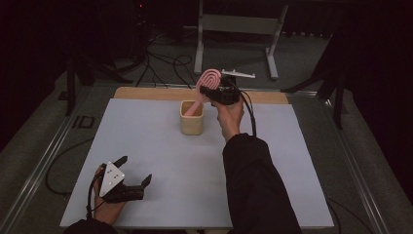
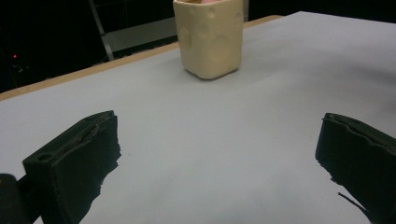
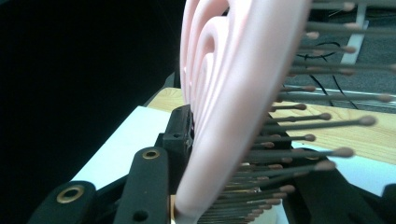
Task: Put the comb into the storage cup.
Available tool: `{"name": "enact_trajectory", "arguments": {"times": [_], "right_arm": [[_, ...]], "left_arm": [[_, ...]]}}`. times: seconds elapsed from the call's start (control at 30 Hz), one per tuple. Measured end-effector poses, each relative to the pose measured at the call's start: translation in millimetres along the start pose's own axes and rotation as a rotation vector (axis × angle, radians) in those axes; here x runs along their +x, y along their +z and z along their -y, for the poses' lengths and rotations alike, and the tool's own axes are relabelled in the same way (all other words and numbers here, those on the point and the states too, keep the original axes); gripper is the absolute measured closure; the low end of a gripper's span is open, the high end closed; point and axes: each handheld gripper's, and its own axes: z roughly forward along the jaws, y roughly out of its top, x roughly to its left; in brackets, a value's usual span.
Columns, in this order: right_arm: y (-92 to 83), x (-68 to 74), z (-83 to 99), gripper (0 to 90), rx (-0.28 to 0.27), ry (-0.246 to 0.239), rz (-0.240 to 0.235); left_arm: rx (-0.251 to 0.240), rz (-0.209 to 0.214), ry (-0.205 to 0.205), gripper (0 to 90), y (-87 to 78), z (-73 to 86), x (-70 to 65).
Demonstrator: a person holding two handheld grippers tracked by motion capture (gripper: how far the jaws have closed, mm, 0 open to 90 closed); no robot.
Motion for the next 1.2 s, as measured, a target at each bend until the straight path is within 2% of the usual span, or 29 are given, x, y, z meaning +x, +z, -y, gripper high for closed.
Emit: {"name": "enact_trajectory", "arguments": {"times": [1.2], "right_arm": [[14.6,0.9,11.0,63.5,0.046,-0.016,0.008]], "left_arm": [[0.002,0.000,-0.001,0.0,0.4,0.5,-0.1]]}}
